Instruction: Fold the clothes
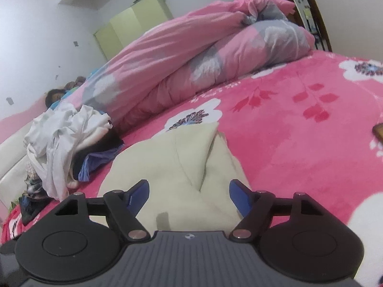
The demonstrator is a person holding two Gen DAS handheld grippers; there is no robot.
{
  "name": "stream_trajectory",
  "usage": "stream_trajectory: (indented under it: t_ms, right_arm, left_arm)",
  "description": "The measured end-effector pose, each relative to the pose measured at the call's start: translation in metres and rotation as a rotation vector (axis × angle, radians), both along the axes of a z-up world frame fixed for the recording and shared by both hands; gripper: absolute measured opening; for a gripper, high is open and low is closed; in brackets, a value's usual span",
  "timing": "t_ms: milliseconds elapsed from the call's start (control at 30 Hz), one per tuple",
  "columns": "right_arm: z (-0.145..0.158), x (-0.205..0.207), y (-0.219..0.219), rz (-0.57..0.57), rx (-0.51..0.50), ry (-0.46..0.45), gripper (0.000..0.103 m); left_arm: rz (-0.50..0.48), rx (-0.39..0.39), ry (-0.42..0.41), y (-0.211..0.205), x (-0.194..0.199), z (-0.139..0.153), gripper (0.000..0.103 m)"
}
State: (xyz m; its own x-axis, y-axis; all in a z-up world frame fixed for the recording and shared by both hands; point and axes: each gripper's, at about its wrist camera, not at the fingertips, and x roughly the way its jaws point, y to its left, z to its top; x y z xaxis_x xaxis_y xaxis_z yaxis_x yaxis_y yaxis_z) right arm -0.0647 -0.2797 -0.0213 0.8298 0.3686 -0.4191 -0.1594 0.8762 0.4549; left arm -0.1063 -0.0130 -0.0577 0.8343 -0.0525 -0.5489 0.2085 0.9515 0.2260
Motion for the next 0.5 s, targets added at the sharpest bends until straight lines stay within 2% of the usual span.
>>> stream_trajectory:
  t_ms: [67,200,500]
  right_arm:
    - [-0.001,0.0,0.002,0.002,0.0,0.002,0.076]
    - [0.0,-0.003,0.006,0.012,-0.022,-0.001,0.076]
    - [0.0,0.003,0.011,0.008,-0.042,0.015,0.077]
  left_arm:
    - [0.035,0.015,0.005,0.001,0.004,-0.005,0.102]
    - [0.063,-0.104,-0.03,0.016,0.001,0.002,0.102]
    - [0.066,-0.13,-0.016,0.013,0.017,-0.009,0.103]
